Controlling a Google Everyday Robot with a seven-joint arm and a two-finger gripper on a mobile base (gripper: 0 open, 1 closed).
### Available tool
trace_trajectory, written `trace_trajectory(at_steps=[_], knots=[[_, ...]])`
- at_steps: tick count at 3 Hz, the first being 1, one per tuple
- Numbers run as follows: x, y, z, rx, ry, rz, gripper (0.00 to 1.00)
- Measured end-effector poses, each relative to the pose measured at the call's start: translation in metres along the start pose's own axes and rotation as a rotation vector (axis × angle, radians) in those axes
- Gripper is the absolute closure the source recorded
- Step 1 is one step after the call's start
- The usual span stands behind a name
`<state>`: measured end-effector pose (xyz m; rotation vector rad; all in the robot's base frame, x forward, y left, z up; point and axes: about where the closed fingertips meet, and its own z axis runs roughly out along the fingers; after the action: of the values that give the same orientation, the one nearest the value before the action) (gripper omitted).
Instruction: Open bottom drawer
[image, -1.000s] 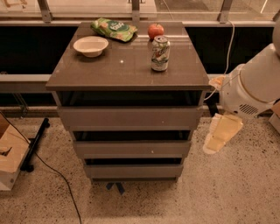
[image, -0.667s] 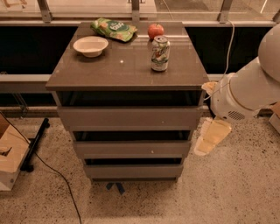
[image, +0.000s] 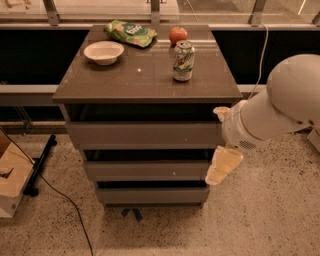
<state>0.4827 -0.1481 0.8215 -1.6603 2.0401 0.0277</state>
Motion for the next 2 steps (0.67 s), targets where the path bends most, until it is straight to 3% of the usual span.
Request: trace_trajectory(at_steps=[1,2], knots=[[0.0,0.007,0.041,-0.005,-0.044,0.007,0.0],[0.012,0.016,0.114,-0.018,-0.082,0.043,0.0]])
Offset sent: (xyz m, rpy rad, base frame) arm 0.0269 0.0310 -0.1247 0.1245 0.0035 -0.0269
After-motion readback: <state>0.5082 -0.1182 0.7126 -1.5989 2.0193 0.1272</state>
